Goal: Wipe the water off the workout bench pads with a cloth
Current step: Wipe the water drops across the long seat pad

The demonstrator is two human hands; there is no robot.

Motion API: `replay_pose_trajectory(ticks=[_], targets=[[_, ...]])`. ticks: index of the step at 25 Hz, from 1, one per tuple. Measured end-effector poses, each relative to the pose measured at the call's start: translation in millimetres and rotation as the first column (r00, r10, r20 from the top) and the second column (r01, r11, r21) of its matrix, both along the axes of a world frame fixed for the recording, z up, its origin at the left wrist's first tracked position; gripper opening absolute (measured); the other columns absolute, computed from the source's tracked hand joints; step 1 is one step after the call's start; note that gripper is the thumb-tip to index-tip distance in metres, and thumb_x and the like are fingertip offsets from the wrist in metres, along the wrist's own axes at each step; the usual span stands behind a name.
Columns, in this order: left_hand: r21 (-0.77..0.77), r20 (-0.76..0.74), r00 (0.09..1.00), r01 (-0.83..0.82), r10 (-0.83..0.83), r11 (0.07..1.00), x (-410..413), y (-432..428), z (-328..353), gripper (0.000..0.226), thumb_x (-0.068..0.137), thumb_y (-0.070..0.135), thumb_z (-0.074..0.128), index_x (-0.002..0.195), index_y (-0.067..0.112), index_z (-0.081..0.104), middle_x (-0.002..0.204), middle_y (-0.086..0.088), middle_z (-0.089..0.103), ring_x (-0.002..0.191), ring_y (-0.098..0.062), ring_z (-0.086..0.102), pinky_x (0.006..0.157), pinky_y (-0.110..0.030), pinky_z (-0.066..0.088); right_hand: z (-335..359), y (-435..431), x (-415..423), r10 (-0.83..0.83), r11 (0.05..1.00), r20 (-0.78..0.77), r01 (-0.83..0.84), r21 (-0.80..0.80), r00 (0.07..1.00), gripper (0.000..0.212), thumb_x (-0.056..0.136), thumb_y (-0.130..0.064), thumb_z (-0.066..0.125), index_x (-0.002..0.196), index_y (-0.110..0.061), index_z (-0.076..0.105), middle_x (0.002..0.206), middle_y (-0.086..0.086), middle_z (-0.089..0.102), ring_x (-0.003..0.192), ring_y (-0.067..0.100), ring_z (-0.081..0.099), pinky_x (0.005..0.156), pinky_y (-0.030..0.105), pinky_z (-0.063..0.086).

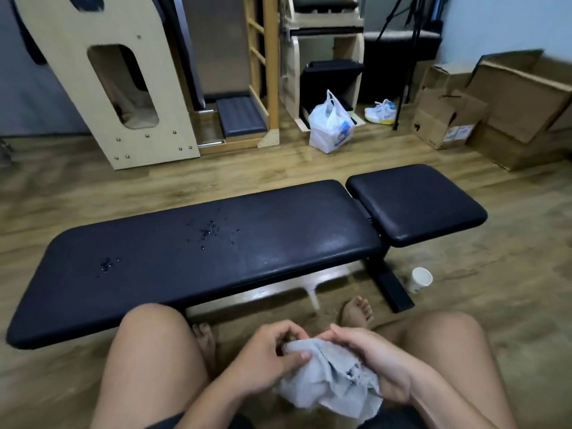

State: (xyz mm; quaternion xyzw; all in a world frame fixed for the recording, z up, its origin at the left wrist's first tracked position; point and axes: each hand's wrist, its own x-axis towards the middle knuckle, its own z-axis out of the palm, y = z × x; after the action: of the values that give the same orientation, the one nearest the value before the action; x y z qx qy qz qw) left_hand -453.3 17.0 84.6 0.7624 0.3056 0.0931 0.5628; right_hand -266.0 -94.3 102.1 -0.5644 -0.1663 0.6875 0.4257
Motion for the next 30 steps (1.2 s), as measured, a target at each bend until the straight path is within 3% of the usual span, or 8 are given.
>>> replay_pose_trajectory(ticks=[4,11,16,19,21,23,27,30], targets=[[-0.057,-0.018,0.991,-0.135,0.134,0.989,-5,-8,19,0.015,0.083,0.01,0.073,0.077,0.018,0.062,0.063,0.012,0.057,0.058,-0.001,0.045,0.057,-0.015,0.037,6,-9,9,-0.115,0.988,-0.098,0.124,0.089,0.988,0.069,0.062,-0.02,0.089,0.121,0.003,0.062,0.118,0.032,0.062,0.103,0.038,0.064,0.085,0.044,0.056],[-0.165,-0.029,0.937,-0.348,0.348,0.923,-35,10,16,0.016,0.086,0.006,0.068,0.076,0.01,0.056,0.05,0.008,0.055,0.047,-0.001,0.04,0.051,-0.017,0.032,-8,30,-12,-0.112,0.973,-0.131,0.136,0.187,0.985,0.085,0.049,0.01,0.082,0.128,-0.007,0.055,0.115,0.033,0.063,0.097,0.037,0.066,0.072,0.038,0.059],[-0.243,0.035,0.929,-0.35,0.369,0.905,-47,48,9,0.011,0.083,0.016,0.069,0.083,0.011,0.059,0.068,0.001,0.067,0.065,-0.01,0.057,0.064,-0.021,0.044,4,108,-23,-0.104,0.964,0.292,0.023,0.267,0.951,0.06,0.069,0.006,0.075,0.124,-0.012,0.06,0.1,0.016,0.073,0.091,0.024,0.068,0.077,0.034,0.056],[0.11,-0.036,0.944,-0.323,0.328,0.94,-57,101,1,0.015,0.084,0.031,0.067,0.092,0.02,0.06,0.088,0.007,0.069,0.083,-0.008,0.063,0.079,-0.026,0.05,17,193,-15,-0.068,0.965,0.803,-0.167,0.204,0.592,0.054,0.082,-0.016,0.072,0.132,-0.021,0.053,0.108,-0.006,0.068,0.099,0.009,0.063,0.081,0.022,0.051],[0.561,-0.199,0.926,-0.161,0.321,0.812,-68,140,-10,0.019,0.088,0.038,0.056,0.103,0.027,0.057,0.103,0.011,0.062,0.099,-0.011,0.056,0.089,-0.031,0.046,7,229,-18,0.0,0.969,0.986,-0.243,0.041,0.166,0.061,0.088,-0.029,0.062,0.144,-0.024,0.037,0.129,-0.001,0.056,0.118,0.018,0.053,0.095,0.032,0.046],[0.757,-0.265,0.915,0.003,0.303,0.653,-73,172,-19,0.029,0.089,0.039,0.046,0.112,0.025,0.057,0.113,0.008,0.059,0.107,-0.018,0.053,0.095,-0.036,0.043,-22,226,-47,0.038,0.954,0.997,-0.294,-0.056,-0.068,0.058,0.094,-0.033,0.048,0.147,-0.015,0.034,0.144,0.008,0.046,0.132,0.027,0.041,0.106,0.039,0.037],[0.86,-0.225,0.866,-0.039,0.446,0.509,-72,216,-51,0.038,0.09,0.041,0.044,0.116,0.017,0.058,0.129,-0.006,0.055,0.121,-0.029,0.05,0.11,-0.052,0.031,-78,220,-100,0.184,0.883,0.95,-0.382,-0.273,-0.252,0.071,0.094,-0.046,0.02,0.148,-0.002,0.031,0.154,0.025,0.027,0.145,0.042,0.019,0.118,0.053,0.015],[0.84,-0.169,0.757,-0.224,0.631,0.494,-80,218,-64,0.041,0.092,0.042,0.045,0.123,0.016,0.052,0.141,-0.012,0.044,0.134,-0.033,0.037,0.116,-0.059,0.014,-69,292,-64,0.266,0.825,0.933,-0.443,-0.351,-0.244,0.073,0.095,-0.051,0.002,0.155,-0.009,0.008,0.162,0.017,0.0,0.149,0.033,-0.008,0.121,0.047,-0.002]])
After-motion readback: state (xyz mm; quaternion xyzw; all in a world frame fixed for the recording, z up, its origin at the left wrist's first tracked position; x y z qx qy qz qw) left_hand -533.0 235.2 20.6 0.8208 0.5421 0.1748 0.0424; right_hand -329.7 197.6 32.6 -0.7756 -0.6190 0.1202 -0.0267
